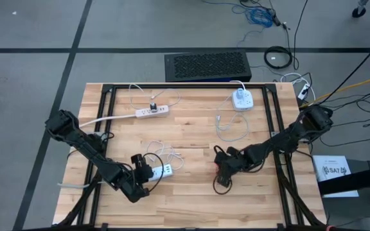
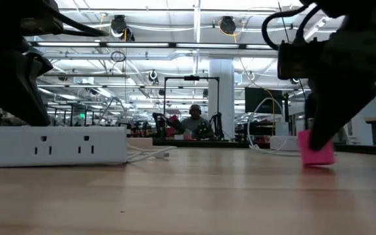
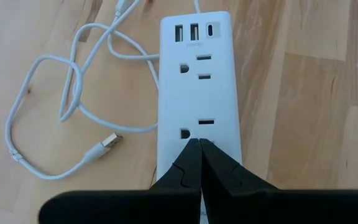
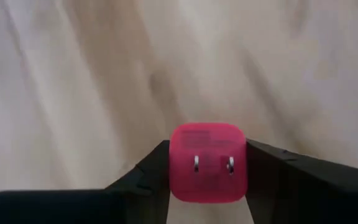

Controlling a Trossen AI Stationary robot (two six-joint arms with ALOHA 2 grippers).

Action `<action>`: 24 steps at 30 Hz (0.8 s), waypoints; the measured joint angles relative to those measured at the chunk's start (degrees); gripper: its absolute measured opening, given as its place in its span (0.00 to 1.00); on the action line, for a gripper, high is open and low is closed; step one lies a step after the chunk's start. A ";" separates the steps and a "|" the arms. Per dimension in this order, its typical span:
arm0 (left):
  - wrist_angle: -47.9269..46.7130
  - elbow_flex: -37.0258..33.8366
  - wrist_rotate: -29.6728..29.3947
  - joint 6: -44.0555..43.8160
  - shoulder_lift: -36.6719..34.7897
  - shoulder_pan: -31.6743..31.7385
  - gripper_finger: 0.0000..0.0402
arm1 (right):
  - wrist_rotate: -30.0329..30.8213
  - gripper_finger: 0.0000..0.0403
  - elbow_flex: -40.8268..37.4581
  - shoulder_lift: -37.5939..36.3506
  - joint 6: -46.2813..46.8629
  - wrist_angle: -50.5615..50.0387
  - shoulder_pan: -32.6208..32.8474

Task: Insert USB
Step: Insert the pink charger adapter into the white outlet extension

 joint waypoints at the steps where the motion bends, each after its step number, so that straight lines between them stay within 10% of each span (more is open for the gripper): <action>1: 0.00 0.00 0.00 0.00 0.00 0.00 0.00 | -3.47 0.30 0.20 -0.58 2.09 -0.59 -0.62; 9: 0.01 0.02 0.07 0.49 0.00 0.00 0.00 | -27.61 0.30 5.91 -1.56 10.34 -16.01 -6.13; 24: 0.05 0.02 0.11 1.16 -0.02 0.01 0.00 | -29.13 0.73 7.06 -0.91 2.96 -17.43 -13.40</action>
